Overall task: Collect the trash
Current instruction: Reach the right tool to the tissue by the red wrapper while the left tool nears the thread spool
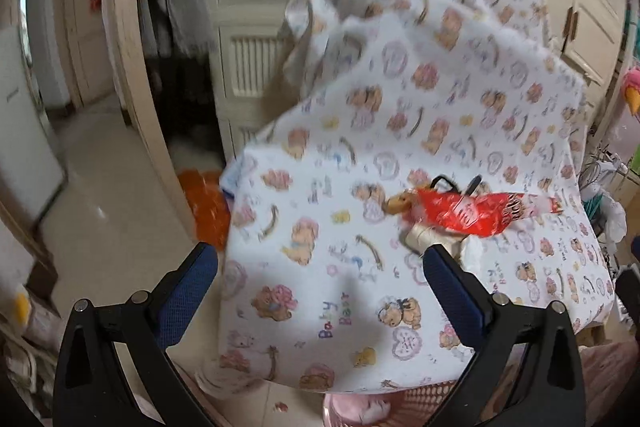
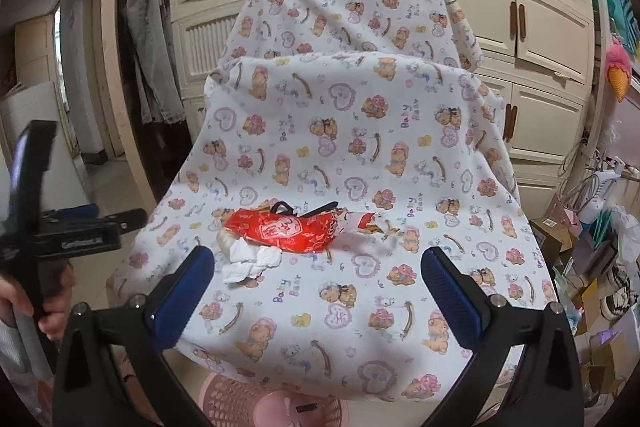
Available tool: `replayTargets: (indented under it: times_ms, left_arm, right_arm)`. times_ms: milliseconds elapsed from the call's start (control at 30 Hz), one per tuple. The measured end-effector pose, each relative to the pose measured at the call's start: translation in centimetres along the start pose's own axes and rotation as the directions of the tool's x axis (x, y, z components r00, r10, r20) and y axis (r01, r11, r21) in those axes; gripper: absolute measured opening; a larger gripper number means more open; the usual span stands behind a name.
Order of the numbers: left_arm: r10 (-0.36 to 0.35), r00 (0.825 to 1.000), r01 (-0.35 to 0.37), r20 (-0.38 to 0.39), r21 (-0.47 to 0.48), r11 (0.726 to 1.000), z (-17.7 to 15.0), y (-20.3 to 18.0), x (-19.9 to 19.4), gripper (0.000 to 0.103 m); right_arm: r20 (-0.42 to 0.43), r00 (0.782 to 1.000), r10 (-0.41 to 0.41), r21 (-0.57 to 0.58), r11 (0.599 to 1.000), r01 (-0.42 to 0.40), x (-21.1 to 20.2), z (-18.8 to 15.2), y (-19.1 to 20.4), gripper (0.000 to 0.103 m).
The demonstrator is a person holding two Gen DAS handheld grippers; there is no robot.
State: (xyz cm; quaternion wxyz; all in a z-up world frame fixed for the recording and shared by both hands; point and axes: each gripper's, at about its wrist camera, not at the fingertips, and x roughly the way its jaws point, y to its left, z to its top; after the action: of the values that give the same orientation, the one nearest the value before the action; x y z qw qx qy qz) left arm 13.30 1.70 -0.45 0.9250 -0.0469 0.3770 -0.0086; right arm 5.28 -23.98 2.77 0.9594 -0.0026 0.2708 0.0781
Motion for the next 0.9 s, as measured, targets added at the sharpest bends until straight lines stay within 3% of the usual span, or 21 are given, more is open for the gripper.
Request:
replayTargets:
  times_ms: [367,533,667,700,800,867,900]
  left_arm:
    - [-0.043,0.997,0.040,-0.057,-0.059,0.997,0.3,0.6,1.6,0.098]
    - [-0.029,0.996,0.024,-0.085,-0.062,0.998,0.3,1.1,2.4,0.092]
    - [-0.037,0.993,0.027,-0.111,-0.087,0.996,0.4,1.2,3.0,0.090]
    - [-0.027,0.994,0.018,-0.108,-0.080,0.997,0.3,1.1,3.1,0.090]
    - [-0.013,0.994,0.006,-0.112,-0.063,0.998,0.2,0.7,3.3,0.090]
    - [-0.017,0.993,0.011,-0.114,-0.056,0.998,0.1,0.4,3.4,0.090]
    - [-0.016,0.993,0.011,-0.113,-0.047,0.999,0.0,0.2,3.4,0.090]
  right_arm:
    - [-0.114,0.989,0.091,0.001,0.996,-0.092,5.5,-0.6,2.1,0.103]
    - [-0.181,0.977,0.115,-0.017,0.993,-0.120,9.8,-0.7,4.3,0.089]
    - [-0.208,0.974,0.092,-0.015,0.995,-0.097,12.7,-1.2,5.1,0.080]
    - [-0.219,0.973,0.072,-0.008,0.997,-0.076,13.5,-1.3,5.0,0.076]
    - [-0.260,0.958,0.121,0.028,0.993,-0.118,15.0,-1.4,4.6,0.061]
    - [-0.246,0.961,0.124,0.012,0.992,-0.125,15.0,-1.3,4.4,0.048]
    - [-0.252,0.959,0.128,0.000,0.991,-0.132,15.0,-1.2,4.4,0.026]
